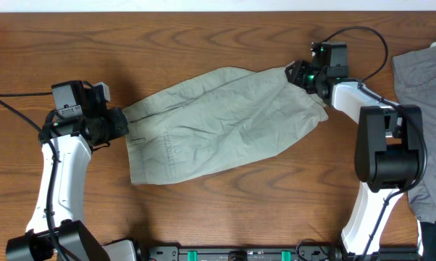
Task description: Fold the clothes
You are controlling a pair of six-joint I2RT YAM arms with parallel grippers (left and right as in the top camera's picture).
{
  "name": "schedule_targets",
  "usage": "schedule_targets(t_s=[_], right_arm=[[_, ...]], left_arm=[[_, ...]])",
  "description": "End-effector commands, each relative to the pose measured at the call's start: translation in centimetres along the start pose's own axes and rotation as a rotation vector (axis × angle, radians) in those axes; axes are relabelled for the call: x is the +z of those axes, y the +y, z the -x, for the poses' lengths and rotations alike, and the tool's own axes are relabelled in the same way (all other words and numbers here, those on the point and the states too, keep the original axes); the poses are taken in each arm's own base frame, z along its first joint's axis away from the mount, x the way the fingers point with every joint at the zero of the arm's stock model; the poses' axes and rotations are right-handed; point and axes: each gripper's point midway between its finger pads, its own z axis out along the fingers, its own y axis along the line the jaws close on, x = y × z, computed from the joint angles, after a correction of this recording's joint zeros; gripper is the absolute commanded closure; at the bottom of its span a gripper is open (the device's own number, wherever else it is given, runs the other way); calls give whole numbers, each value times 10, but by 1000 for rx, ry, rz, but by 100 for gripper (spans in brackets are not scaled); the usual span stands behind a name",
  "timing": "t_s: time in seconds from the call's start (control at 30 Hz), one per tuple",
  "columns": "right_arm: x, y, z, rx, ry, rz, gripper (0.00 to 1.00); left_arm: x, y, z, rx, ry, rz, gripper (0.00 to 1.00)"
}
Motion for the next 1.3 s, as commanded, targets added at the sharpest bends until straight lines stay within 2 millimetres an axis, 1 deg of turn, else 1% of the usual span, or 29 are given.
schedule_targets(t_s=[0.0,0.13,0.2,0.3,0.33,0.37,0.4,0.47,0.5,0.53,0.57,0.63,0.77,0.83,0.87,0.9,0.97,1.0,1.07,1.27], right_arm=[[4,9,-4,12,-9,-14,70],[4,11,-3,14,-13,-9,70],[4,10,-4,15,-8,-9,65],[6,8,-8,27,3,-16,63],[7,7,-9,29,4,-16,67],[8,7,-9,30,4,-15,74],[8,7,-9,33,3,-16,78],[8,8,-7,30,-4,-11,84],[8,9,-6,27,-8,-2,89],[8,12,-5,24,-10,13,97],[8,17,-3,20,-11,43,99],[5,26,3,8,-19,99,99],[-4,42,12,-7,-26,195,99],[-9,50,16,-17,-29,236,99],[-10,51,17,-19,-32,238,99],[-11,52,17,-21,-34,240,99],[-11,53,17,-22,-35,241,99],[-11,53,17,-22,-34,241,99],[-11,53,17,-21,-32,239,99],[-11,53,16,-21,-32,239,99]], left_arm=[[-3,2,6,4,-14,9,94],[-3,2,5,4,-12,9,94],[-3,2,5,4,-11,9,94],[-3,2,5,3,-10,10,94],[-3,2,5,3,-10,10,94],[-3,2,5,4,-10,10,94],[-3,2,5,3,-10,10,94],[-3,2,5,3,-10,10,94],[-3,2,5,3,-10,10,94],[-3,2,5,3,-10,10,94],[-3,2,5,3,-8,10,94],[-3,2,3,1,-1,10,94],[-4,3,-9,-13,48,15,94],[-4,4,-17,-21,77,17,86],[-3,4,-20,-24,86,18,83],[-2,5,-23,-27,96,20,78],[2,9,-27,-30,111,34,69],[4,13,-29,-32,118,53,67],[12,20,-31,-34,133,84,66],[46,28,-30,-44,168,76,66]])
